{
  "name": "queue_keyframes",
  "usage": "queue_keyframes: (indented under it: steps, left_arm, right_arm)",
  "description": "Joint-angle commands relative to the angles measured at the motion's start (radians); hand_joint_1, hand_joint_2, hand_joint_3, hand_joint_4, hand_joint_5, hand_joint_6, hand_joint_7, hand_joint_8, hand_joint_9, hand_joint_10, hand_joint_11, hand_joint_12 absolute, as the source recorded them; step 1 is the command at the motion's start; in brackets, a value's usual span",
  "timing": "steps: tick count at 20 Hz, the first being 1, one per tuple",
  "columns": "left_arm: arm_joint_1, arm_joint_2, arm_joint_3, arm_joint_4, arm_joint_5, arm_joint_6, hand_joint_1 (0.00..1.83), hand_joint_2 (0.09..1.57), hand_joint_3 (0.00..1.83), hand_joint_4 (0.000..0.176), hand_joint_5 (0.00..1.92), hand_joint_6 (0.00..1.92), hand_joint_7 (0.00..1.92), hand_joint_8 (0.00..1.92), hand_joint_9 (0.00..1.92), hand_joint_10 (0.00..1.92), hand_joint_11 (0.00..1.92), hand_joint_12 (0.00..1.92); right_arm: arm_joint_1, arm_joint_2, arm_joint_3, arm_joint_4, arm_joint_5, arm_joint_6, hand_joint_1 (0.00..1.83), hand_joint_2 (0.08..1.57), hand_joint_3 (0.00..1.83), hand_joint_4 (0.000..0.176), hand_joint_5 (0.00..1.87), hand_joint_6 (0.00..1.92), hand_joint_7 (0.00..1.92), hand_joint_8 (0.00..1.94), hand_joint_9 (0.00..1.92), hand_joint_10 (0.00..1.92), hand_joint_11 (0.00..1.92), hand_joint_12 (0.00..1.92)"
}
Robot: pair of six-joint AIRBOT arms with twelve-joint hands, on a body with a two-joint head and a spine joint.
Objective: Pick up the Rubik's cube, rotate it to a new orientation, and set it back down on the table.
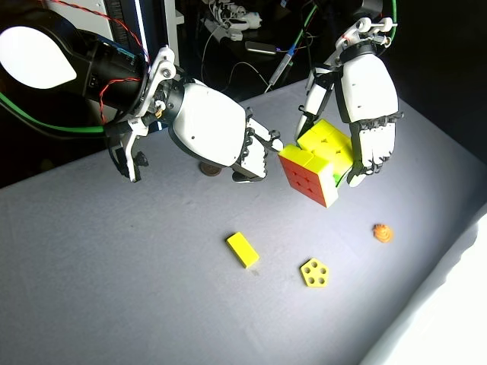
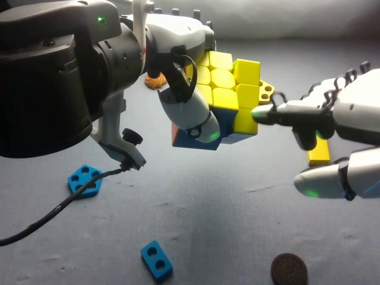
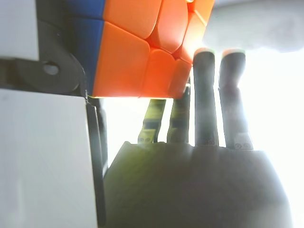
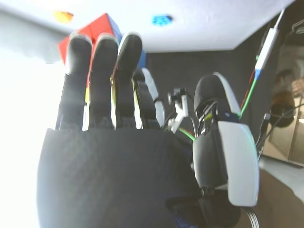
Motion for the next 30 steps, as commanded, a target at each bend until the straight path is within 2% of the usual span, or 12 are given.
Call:
queue_keyframes:
  steps: [1,3,7,10,14,17,20,22,25,28,30]
  left_arm:
    - [-0.018,0.006,0.001,0.066,0.03,-0.007,0.93,1.48,0.0,0.034,0.39,1.88,0.4,1.91,0.28,1.92,0.31,1.92]
    - [-0.018,0.005,0.001,0.068,0.03,-0.007,0.93,1.48,0.0,0.032,0.39,1.86,0.4,1.92,0.28,1.92,0.3,1.92]
    - [-0.018,0.005,0.003,0.068,0.03,-0.007,0.95,1.46,0.0,0.032,0.4,1.85,0.44,1.88,0.3,1.91,0.3,1.92]
    - [-0.019,0.005,0.003,0.068,0.03,-0.007,0.96,1.46,0.0,0.033,0.42,1.83,0.43,1.87,0.3,1.91,0.31,1.92]
    - [-0.021,0.004,0.005,0.068,0.03,-0.007,0.95,1.46,0.0,0.034,0.41,1.85,0.42,1.88,0.28,1.91,0.29,1.92]
    - [-0.021,0.004,0.005,0.068,0.03,-0.007,0.97,1.45,0.0,0.03,0.45,1.79,0.43,1.88,0.29,1.92,0.3,1.92]
    - [-0.023,0.004,0.005,0.068,0.026,-0.007,0.95,1.47,0.0,0.029,0.42,1.83,0.4,1.92,0.26,1.91,0.28,1.92]
    - [-0.024,0.004,0.005,0.068,0.026,-0.007,0.93,1.48,0.01,0.033,0.4,1.86,0.4,1.92,0.27,1.9,0.29,1.92]
    - [-0.023,0.004,0.005,0.068,0.026,-0.007,0.95,1.46,0.0,0.027,0.42,1.81,0.41,1.91,0.3,1.9,0.32,1.92]
    - [-0.023,0.004,0.005,0.068,0.023,-0.007,0.95,1.46,0.0,0.034,0.42,1.84,0.42,1.88,0.3,1.9,0.32,1.92]
    - [-0.023,0.004,0.006,0.068,0.023,-0.007,0.98,1.45,0.0,0.026,0.46,1.77,0.43,1.88,0.3,1.91,0.33,1.92]
  right_arm:
    - [0.016,0.004,-0.001,0.011,0.095,0.009,0.26,1.24,0.0,0.0,0.13,0.02,0.38,1.35,0.33,1.77,0.23,1.92]
    - [0.016,0.003,-0.002,0.011,0.07,0.007,0.19,1.27,0.0,0.0,0.08,0.01,0.32,1.4,0.28,1.81,0.19,1.92]
    - [0.015,-0.006,-0.002,0.011,0.05,0.0,0.26,1.25,0.0,0.0,0.12,0.01,0.33,1.39,0.31,1.77,0.22,1.92]
    - [0.015,-0.023,-0.002,0.011,0.047,-0.011,0.21,1.27,0.0,0.0,0.11,0.01,0.3,1.42,0.28,1.8,0.21,1.92]
    - [0.017,-0.041,0.006,0.012,0.062,-0.014,0.26,1.26,0.0,0.0,0.12,0.01,0.34,1.4,0.3,1.78,0.21,1.92]
    - [0.017,-0.065,0.021,0.047,0.044,-0.037,0.25,1.27,0.0,0.0,0.12,0.01,0.33,1.41,0.29,1.79,0.21,1.92]
    - [0.019,-0.102,0.054,0.076,0.013,-0.037,0.23,1.28,0.0,0.0,0.09,0.0,0.29,1.43,0.24,1.83,0.16,1.92]
    - [0.02,-0.12,0.074,0.094,0.006,-0.037,0.23,1.27,0.0,0.0,0.12,0.01,0.33,1.41,0.28,1.79,0.19,1.92]
    - [0.027,-0.136,0.079,0.104,0.006,-0.037,0.21,1.28,0.0,0.0,0.11,0.0,0.31,1.43,0.27,1.82,0.21,1.92]
    - [0.028,-0.162,0.081,0.116,0.006,-0.037,0.22,1.27,0.0,0.0,0.12,0.01,0.31,1.42,0.28,1.81,0.2,1.92]
    - [0.029,-0.175,0.081,0.121,0.003,-0.038,0.19,1.28,0.0,0.0,0.11,0.0,0.29,1.44,0.28,1.82,0.2,1.92]
